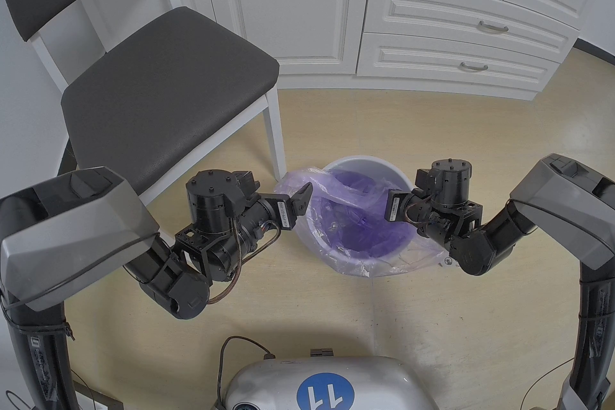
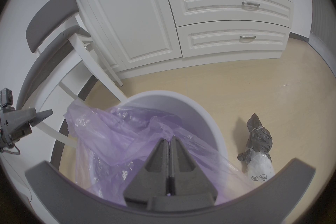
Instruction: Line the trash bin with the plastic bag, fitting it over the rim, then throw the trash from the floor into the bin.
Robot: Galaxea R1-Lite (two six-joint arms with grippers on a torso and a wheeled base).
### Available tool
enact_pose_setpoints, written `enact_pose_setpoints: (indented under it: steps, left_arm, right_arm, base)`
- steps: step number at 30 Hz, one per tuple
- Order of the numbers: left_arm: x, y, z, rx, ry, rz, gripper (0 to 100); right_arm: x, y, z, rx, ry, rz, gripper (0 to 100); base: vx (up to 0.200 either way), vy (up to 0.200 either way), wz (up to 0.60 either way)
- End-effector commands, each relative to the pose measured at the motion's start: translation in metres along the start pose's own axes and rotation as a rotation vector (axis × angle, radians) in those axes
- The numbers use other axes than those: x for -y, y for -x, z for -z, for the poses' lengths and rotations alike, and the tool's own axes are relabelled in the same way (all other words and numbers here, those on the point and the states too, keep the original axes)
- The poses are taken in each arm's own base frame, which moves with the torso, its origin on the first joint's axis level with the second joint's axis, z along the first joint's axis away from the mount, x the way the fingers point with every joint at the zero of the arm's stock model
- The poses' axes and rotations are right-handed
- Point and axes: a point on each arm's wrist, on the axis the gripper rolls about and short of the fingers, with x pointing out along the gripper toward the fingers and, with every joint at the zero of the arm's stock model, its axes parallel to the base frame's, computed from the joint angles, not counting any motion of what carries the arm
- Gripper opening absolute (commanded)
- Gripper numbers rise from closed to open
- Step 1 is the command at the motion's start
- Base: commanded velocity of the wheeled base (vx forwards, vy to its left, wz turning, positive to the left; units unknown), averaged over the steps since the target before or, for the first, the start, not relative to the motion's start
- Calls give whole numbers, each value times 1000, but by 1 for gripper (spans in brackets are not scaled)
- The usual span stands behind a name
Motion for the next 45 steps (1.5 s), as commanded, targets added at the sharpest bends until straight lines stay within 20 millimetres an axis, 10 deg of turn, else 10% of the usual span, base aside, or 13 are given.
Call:
enact_pose_setpoints:
  steps: [1, 45]
  left_arm:
    - [0, 1, -1, 3, -1, -1, 100]
    - [7, 6, -9, 60, 6, 28, 100]
  right_arm:
    - [1, -5, -5, 27, -21, 10, 0]
    - [12, -66, -19, 283, -149, 218, 0]
  base:
    - [0, 0, 0]
    - [0, 0, 0]
